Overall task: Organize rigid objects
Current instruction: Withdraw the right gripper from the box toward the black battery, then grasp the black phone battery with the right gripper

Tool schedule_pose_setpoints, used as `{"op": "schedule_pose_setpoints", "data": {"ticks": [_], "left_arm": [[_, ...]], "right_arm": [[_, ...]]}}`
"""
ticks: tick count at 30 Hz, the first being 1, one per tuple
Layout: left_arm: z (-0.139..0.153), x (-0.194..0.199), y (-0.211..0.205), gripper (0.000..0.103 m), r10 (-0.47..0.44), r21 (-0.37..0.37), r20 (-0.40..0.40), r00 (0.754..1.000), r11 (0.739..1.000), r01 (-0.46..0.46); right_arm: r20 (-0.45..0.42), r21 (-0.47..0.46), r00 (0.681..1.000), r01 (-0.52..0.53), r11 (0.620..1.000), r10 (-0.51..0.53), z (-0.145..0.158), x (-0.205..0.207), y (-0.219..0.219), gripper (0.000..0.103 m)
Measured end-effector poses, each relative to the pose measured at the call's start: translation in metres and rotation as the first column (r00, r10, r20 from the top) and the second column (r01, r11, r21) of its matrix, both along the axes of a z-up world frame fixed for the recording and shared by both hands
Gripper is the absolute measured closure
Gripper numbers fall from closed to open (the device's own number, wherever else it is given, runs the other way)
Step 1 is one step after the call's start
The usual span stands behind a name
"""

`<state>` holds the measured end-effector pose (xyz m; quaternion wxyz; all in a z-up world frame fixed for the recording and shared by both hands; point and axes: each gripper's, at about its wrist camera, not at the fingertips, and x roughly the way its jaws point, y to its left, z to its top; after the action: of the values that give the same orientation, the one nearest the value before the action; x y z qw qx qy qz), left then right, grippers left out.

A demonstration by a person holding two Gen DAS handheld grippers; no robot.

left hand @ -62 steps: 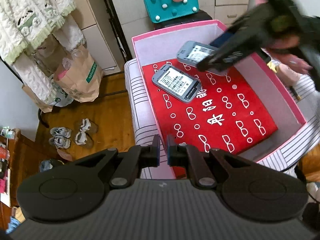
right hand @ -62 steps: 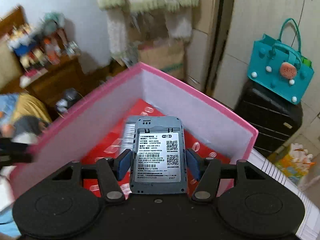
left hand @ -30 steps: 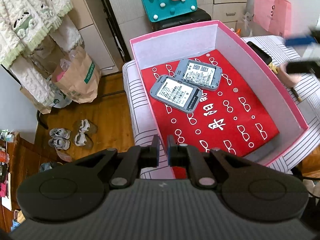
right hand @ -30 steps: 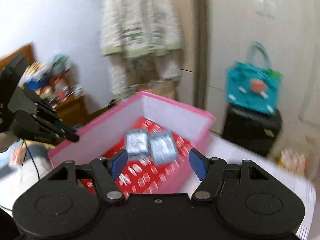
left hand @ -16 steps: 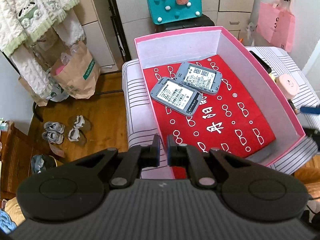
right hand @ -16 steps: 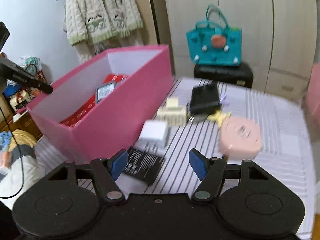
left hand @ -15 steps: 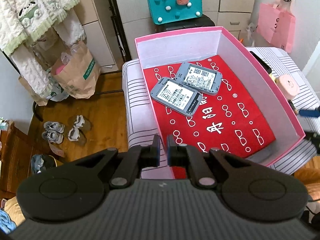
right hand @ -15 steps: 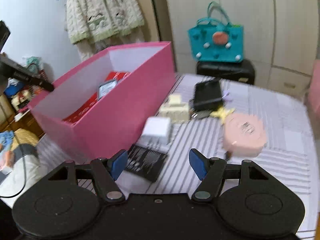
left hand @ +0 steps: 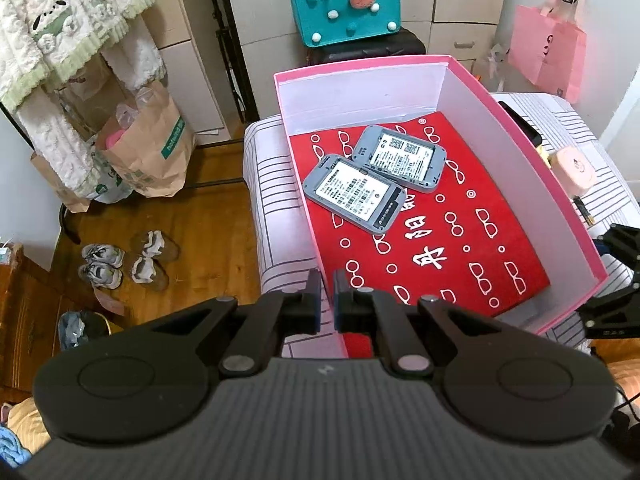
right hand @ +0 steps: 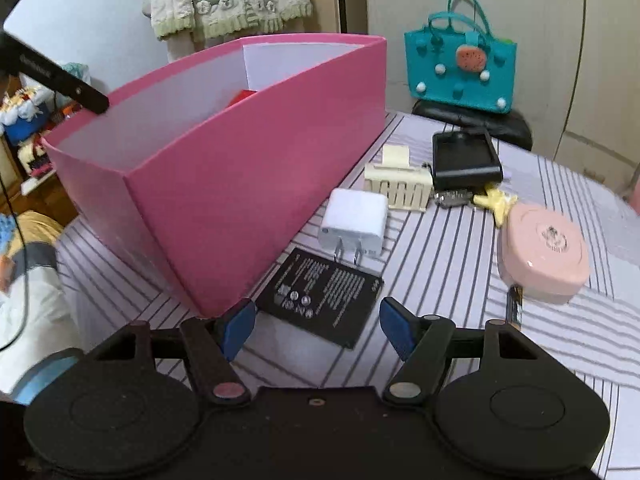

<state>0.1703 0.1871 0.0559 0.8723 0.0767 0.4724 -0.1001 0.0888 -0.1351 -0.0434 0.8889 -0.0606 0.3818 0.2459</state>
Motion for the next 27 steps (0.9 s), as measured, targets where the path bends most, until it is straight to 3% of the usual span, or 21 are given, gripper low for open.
{"op": "schedule_pose_setpoints", "data": {"ticks": [2, 5, 7, 9, 14, 17, 22, 27], "left_arm": [[-0.001, -0.001, 0.001, 0.098, -0.001, -0.011, 0.005, 1.0, 1.0, 0.001], [-0.002, -0.004, 0.002, 0.098, -0.005, -0.016, 0.022, 1.0, 1.0, 0.005], [-0.003, -0.006, 0.004, 0.098, -0.009, -0.021, 0.03, 1.0, 1.0, 0.01], [-0.003, -0.006, 0.005, 0.098, -0.014, -0.026, 0.032, 0.999, 1.0, 0.015], [-0.003, -0.006, 0.009, 0.097, -0.034, -0.038, 0.037, 0.999, 0.999, 0.036], [-0.003, -0.006, 0.011, 0.097, -0.041, -0.047, 0.041, 0.998, 0.998, 0.043], [-0.004, -0.006, 0.01, 0.097, -0.058, -0.04, 0.042, 0.997, 0.997, 0.06], [-0.004, -0.006, 0.008, 0.097, -0.074, -0.028, 0.043, 0.996, 0.997, 0.075]], "right_arm": [[0.057, -0.028, 0.998, 0.002, 1.0, -0.001, -0.004, -0.003, 0.007, 0.018], [0.102, -0.042, 0.995, -0.002, 0.999, 0.006, -0.008, -0.005, 0.008, 0.015], [0.08, -0.032, 0.997, 0.002, 0.999, 0.0, -0.007, -0.003, 0.005, 0.017], [0.055, -0.012, 0.998, -0.004, 1.0, 0.004, -0.004, -0.003, -0.003, 0.03], [0.0, -0.019, 0.998, 0.064, 0.998, -0.064, 0.001, -0.006, -0.027, 0.032], [-0.027, -0.027, 0.995, 0.091, 0.995, -0.092, 0.002, -0.006, -0.033, 0.032], [-0.036, -0.053, 0.986, 0.161, 0.986, -0.163, 0.0, -0.003, -0.022, 0.021], [-0.059, -0.017, 0.955, 0.289, 0.957, -0.289, -0.001, 0.001, -0.013, 0.014]]}}
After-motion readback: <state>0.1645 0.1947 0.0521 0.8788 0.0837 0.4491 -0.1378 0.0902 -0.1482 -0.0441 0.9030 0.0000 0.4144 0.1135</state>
